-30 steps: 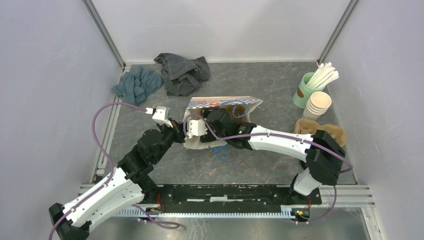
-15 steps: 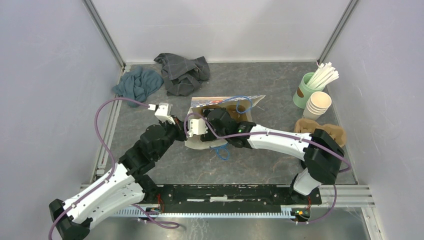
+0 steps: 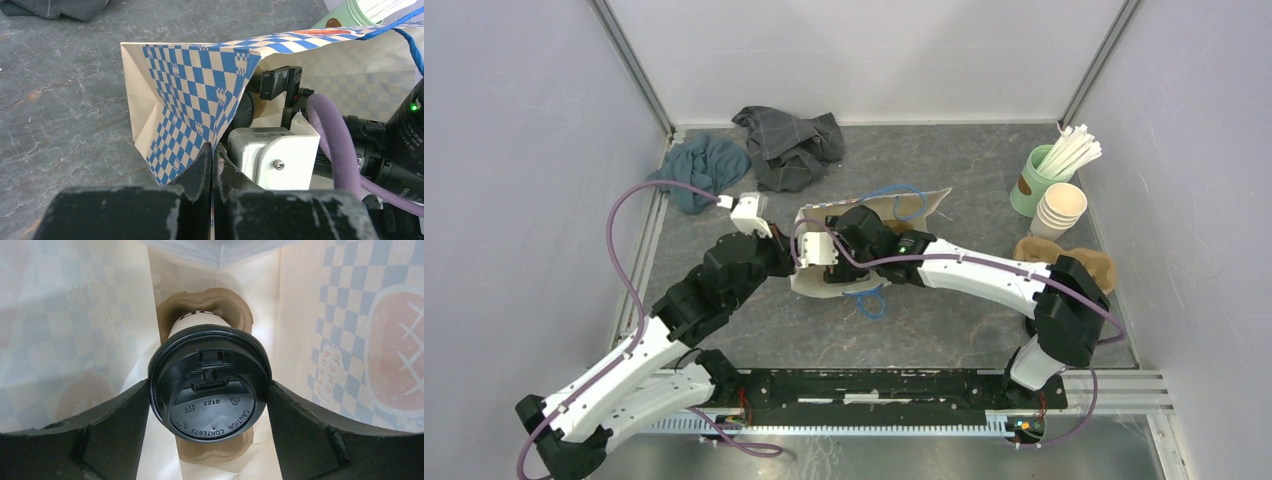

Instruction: Pack the takeout coffee

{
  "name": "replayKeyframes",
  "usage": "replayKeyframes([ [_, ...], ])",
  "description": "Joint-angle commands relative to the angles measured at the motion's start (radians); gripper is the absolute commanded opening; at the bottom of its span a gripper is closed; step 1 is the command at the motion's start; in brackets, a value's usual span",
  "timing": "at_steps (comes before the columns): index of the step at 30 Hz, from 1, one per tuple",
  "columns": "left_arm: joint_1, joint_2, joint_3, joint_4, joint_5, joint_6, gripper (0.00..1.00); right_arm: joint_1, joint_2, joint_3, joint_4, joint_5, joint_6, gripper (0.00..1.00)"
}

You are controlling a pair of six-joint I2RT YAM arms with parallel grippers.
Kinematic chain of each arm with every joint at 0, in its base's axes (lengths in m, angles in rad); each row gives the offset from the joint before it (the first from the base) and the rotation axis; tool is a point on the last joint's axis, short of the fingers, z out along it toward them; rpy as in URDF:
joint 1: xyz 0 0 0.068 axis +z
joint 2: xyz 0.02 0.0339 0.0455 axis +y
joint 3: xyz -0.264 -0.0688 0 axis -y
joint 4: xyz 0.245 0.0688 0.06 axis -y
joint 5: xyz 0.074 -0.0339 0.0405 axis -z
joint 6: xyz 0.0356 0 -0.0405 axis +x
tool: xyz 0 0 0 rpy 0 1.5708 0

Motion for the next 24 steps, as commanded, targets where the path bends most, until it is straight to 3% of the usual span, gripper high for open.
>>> replayKeyframes([
  [1,-0.007,0.011,0.105,-0.014,0.065,-0.069,0.02,0.009,0.049,0.078,-0.137,-0.087,0.079,0.58],
  [9,-0.007,0.065,0.206,-0.109,0.056,-0.091,0.09,0.009,0.132,0.182,-0.255,-0.149,0.128,0.58],
  [13,-0.006,0.07,0.221,-0.16,-0.012,-0.083,0.14,0.01,0.183,0.193,-0.271,-0.187,0.146,0.58],
  [24,-0.005,0.066,0.362,-0.296,-0.22,0.023,0.45,0.005,0.311,0.232,-0.292,-0.184,0.148,0.58],
])
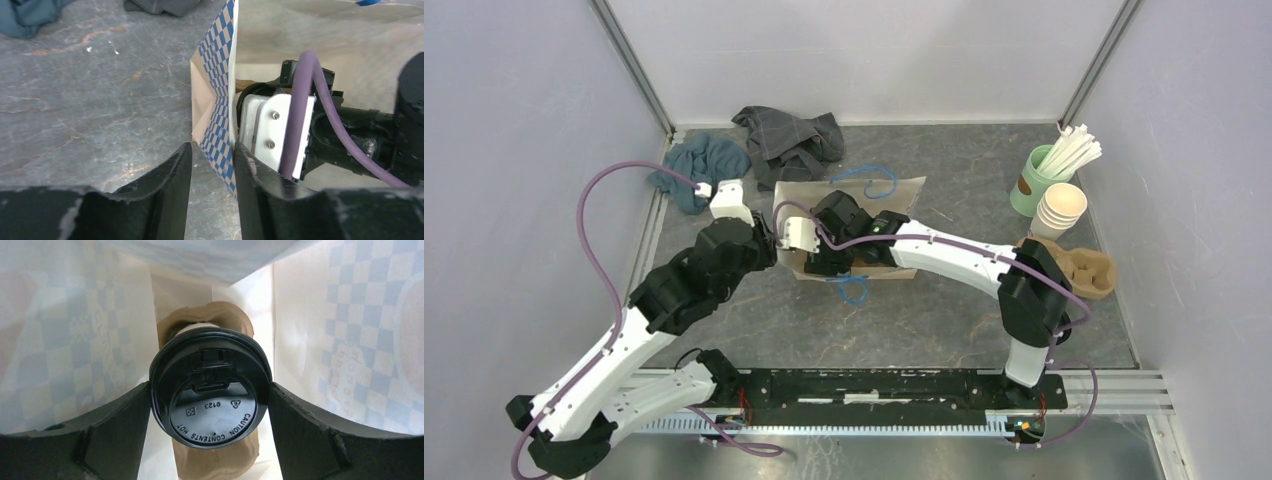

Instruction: Pack the takeout coffee

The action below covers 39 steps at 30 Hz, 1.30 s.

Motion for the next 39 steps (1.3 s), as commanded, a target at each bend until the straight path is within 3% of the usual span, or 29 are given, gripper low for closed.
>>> replayKeyframes([
  [1,-0.017,-0.026,0.115,0.091,-0.037,0.024,0.47,0.016,0.146,0.006,-0.123,-0.059,0.013,0.58],
  [7,-0.017,-0.057,0.174,0.053,-0.129,0.047,0.51,0.006,0.213,0.043,-0.127,-0.065,0.017,0.58],
  [15,-0.017,-0.059,0.186,0.022,-0.139,0.058,0.54,-0.014,0.275,0.069,-0.126,-0.107,0.041,0.58],
  [29,-0.018,-0.055,0.163,0.03,-0.126,0.045,0.56,-0.013,0.113,0.209,-0.184,-0.126,0.131,0.98],
  [39,-0.017,-0.053,0.142,0.023,-0.1,0.032,0.58,-0.013,0.057,0.251,-0.21,-0.088,0.179,0.98],
])
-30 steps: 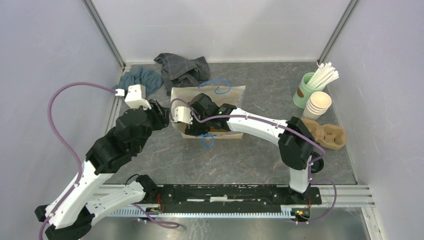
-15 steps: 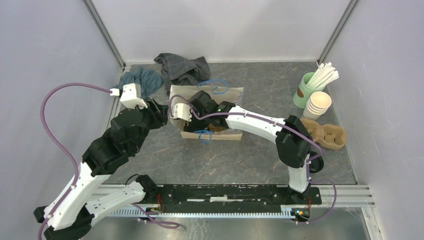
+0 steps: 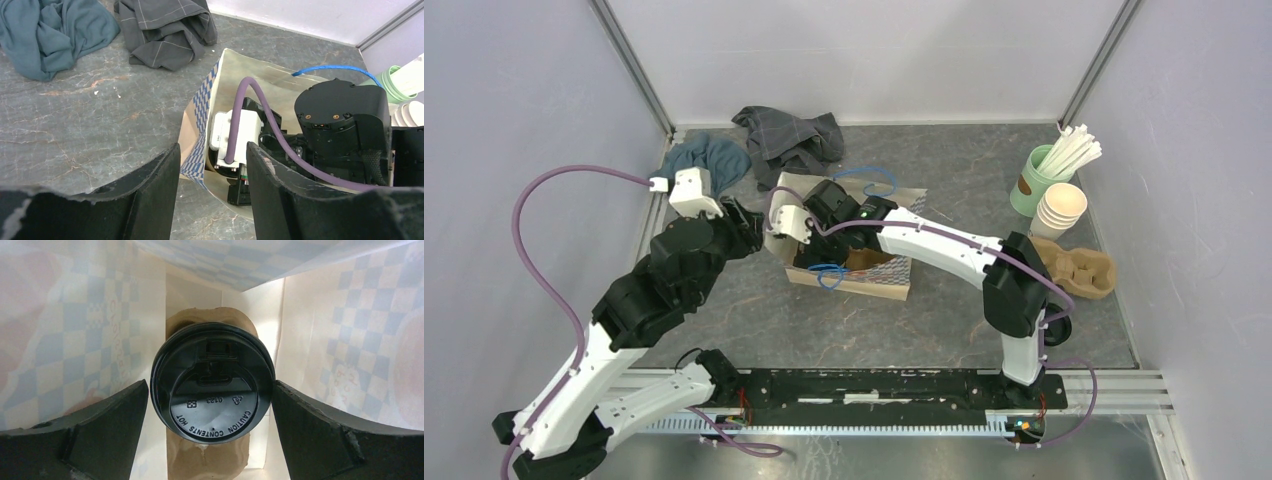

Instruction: Pack the takeout coffee

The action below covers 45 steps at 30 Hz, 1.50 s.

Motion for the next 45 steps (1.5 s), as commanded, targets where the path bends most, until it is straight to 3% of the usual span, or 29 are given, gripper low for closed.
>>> replayKeyframes([
  [1,-0.004,0.005,-0.011,0.024,0.016,0.01,0.58,0.006,-0.068,0.037,-0.051,0.005,0.05,0.98],
  [27,-0.004,0.01,-0.034,0.033,0.063,-0.01,0.59,-0.007,-0.203,0.112,-0.034,0.057,0.109,0.98],
  [35,-0.004,0.013,-0.041,0.042,0.078,-0.016,0.59,-0.044,-0.26,0.226,-0.09,0.151,0.19,0.98],
  [39,-0.004,0.012,-0.042,0.042,0.087,-0.019,0.59,-0.085,-0.382,0.202,-0.01,0.18,0.224,0.98],
  [45,-0.004,0.013,-0.035,0.049,0.106,-0.005,0.65,-0.224,-0.538,0.14,0.068,0.419,0.274,0.92],
])
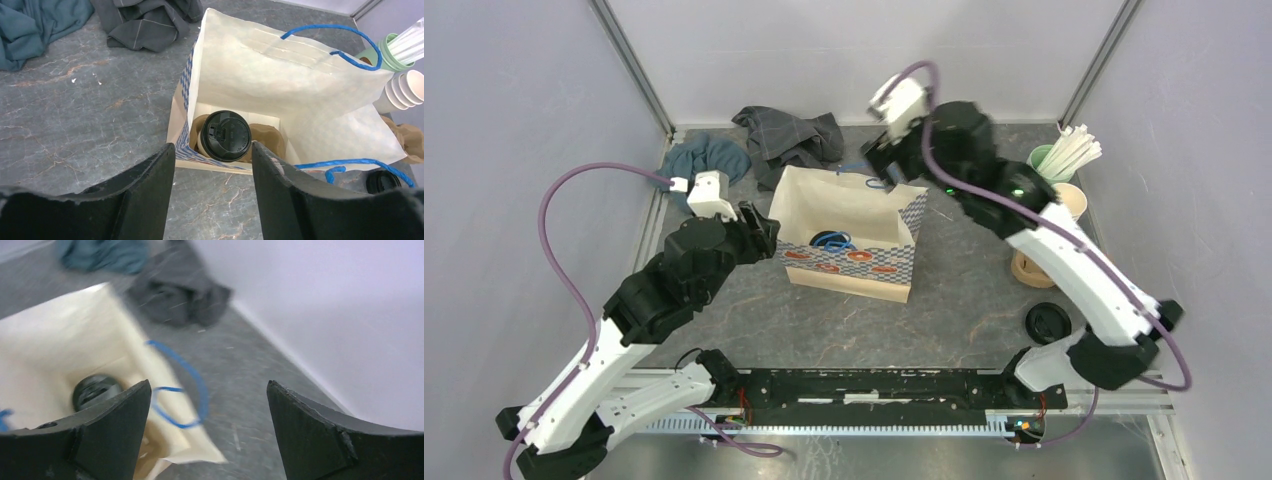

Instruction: Pack the takeout coffee

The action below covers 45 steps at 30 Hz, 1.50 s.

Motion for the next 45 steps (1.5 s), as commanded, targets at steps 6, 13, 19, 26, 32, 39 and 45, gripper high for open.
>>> replayKeyframes([
  [6,-0.004,-0.014,0.048,0.014,0.009,0.004,0.77,-0.431,-0.122,-0.047,0.037,0.281,0.172,0.95],
  [13,-0.004,0.003,0.138,-0.036,0.03,0.043,0.86,-0.949,-0.055,-0.15,0.04,-0.017,0.373,0.8],
  [19,-0.004,0.012,0.158,-0.045,0.022,0.072,0.88,-1.139,0.103,-0.105,0.068,-0.154,0.418,0.57],
  [26,-0.004,0.033,0.161,-0.047,0.011,0.091,0.88,-1.212,0.226,-0.018,0.052,-0.163,0.419,0.4],
  [32,-0.004,0.053,0.172,-0.054,-0.005,0.106,0.89,-1.218,0.245,-0.043,0.055,-0.125,0.405,0.41],
  [39,-0.004,0.079,0.186,-0.047,-0.018,0.139,0.9,-1.22,0.276,-0.043,0.069,-0.12,0.417,0.38],
  [45,-0.004,0.095,0.194,-0.042,-0.024,0.155,0.9,-1.22,0.28,-0.071,0.09,-0.111,0.423,0.41],
])
